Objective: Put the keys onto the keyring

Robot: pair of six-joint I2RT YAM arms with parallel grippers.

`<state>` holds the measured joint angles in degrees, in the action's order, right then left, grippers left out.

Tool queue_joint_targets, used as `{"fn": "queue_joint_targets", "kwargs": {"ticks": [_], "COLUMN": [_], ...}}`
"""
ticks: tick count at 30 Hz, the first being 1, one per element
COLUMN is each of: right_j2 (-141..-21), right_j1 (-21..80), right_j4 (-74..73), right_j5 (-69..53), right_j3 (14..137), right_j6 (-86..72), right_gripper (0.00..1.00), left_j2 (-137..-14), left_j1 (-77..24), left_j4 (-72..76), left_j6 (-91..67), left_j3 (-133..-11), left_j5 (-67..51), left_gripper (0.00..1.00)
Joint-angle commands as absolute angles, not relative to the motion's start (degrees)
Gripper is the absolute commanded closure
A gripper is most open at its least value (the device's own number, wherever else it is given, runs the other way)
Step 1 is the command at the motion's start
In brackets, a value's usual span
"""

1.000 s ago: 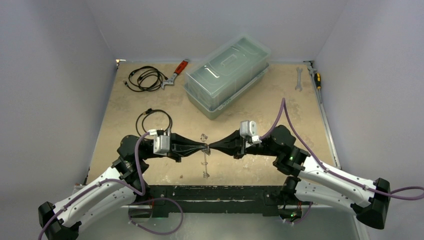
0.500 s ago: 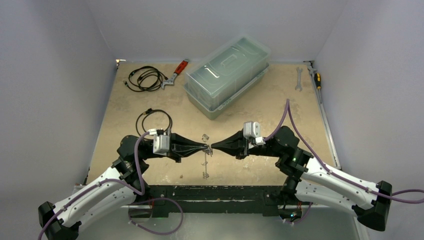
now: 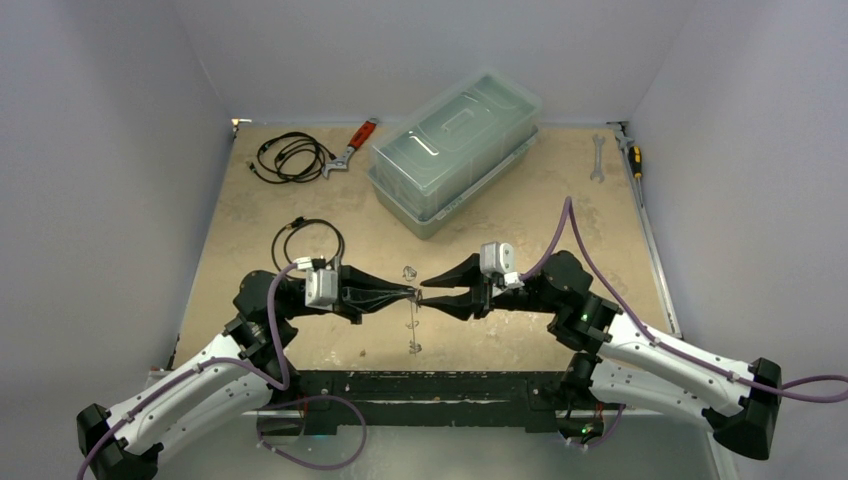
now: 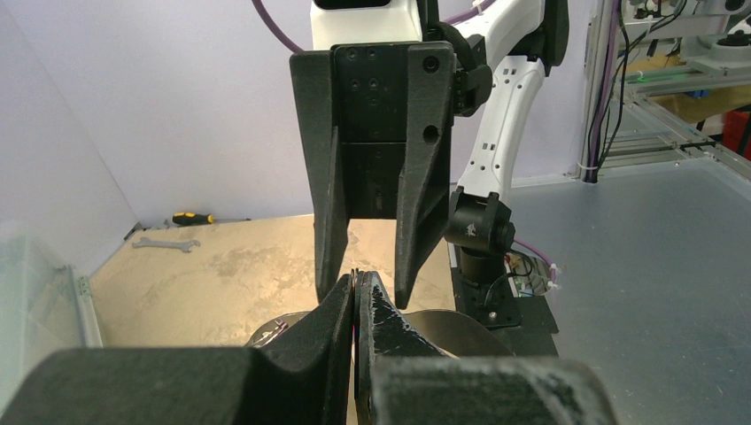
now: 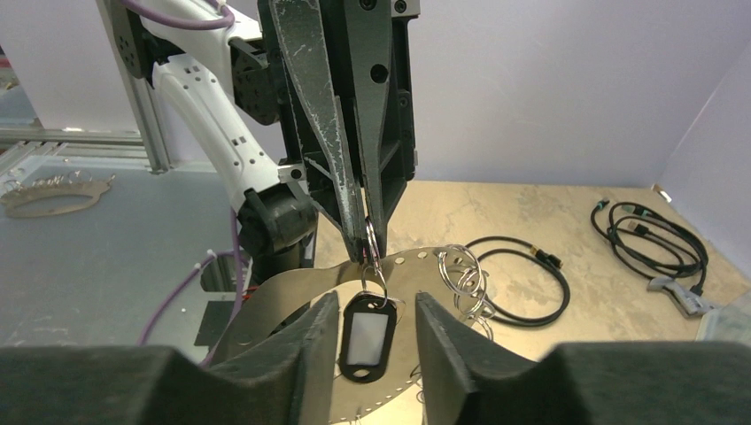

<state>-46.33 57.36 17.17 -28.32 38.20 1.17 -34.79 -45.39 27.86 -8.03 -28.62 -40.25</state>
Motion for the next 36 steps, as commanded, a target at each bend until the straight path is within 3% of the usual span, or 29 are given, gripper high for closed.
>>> {"fn": "queue_joint_targets", "kwargs": {"ticks": [1, 11, 20, 36], "right_j2": [-45.1, -46.8, -48.2, -49.6], "right_j1": [57.6, 57.6, 57.6, 57.6], "right_j4": [19.2, 20.8, 23.2, 25.8], "right_j5": [-29.4, -29.7, -30.8, -32.2], "right_j3": [39.4, 40.2, 40.5, 40.1], "right_j6": [1.5, 1.3, 0.6, -1.3], "right_gripper": [0.54, 0.53, 0.62, 0.68], "left_j2": [-34.8, -35.2, -35.2, -34.7], "left_j1": [-44.9, -44.9, -44.8, -44.8], "left_j4": [32.6, 33.3, 33.6, 34.3], "left_j6": [-9.4, -10.1, -10.3, -10.9], "left_j3": [-28.9, -28.9, -28.8, -28.5], "left_j5": [-41.2, -42.4, -42.8, -42.7], "left_gripper": [1.0, 1.0, 1.0, 1.0]}}
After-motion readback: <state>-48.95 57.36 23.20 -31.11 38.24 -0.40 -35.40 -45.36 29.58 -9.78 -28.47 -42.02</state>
